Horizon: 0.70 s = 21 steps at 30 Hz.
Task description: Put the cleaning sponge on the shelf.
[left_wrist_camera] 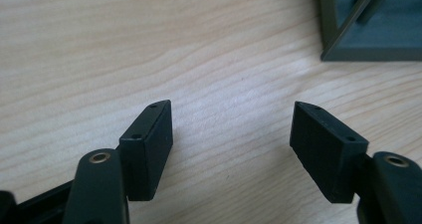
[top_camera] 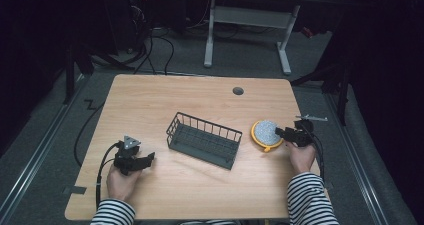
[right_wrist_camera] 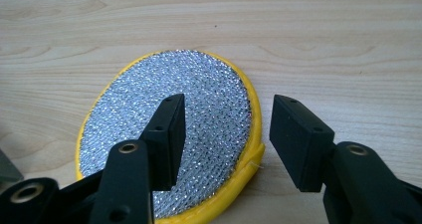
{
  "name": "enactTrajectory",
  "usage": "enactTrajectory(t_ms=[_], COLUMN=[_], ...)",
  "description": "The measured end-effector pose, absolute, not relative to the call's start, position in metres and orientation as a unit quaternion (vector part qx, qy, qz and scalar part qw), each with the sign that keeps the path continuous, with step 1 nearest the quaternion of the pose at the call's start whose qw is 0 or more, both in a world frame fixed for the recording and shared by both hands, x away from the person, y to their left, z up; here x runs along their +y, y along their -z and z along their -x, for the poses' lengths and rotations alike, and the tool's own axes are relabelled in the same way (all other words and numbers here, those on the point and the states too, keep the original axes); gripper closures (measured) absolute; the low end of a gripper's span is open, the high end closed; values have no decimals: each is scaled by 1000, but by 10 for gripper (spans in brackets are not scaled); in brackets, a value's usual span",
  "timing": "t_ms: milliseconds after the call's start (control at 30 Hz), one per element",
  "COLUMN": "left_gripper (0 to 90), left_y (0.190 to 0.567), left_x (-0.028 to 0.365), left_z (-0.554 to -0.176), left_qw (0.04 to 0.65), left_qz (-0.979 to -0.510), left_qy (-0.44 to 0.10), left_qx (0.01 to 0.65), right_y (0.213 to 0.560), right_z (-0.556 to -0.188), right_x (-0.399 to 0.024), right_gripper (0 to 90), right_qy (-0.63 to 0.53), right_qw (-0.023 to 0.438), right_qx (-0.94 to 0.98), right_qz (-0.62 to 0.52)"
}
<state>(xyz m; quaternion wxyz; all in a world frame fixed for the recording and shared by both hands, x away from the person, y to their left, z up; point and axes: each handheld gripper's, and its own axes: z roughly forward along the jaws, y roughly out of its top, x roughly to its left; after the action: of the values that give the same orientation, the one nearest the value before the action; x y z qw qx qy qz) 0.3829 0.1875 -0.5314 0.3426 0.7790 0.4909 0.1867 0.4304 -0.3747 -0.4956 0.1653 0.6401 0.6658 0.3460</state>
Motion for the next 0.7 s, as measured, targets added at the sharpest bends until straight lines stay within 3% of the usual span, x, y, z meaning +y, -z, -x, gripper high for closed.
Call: enactTrajectory(t_ms=[300,700], left_gripper=[289,280], left_y=[537,537], left_x=[187,187], left_z=[-378,-378], left_qw=[349,349], left_qz=[-774,-774], left_qy=[-209,-208], left_qx=[484,486], right_y=[504,511], right_z=[-436,-440], right_x=[-375,-376], right_gripper=[511,635], right_qy=[-345,-335], right_qw=[148,127], right_qx=[660,675], right_qz=[-651,-645])
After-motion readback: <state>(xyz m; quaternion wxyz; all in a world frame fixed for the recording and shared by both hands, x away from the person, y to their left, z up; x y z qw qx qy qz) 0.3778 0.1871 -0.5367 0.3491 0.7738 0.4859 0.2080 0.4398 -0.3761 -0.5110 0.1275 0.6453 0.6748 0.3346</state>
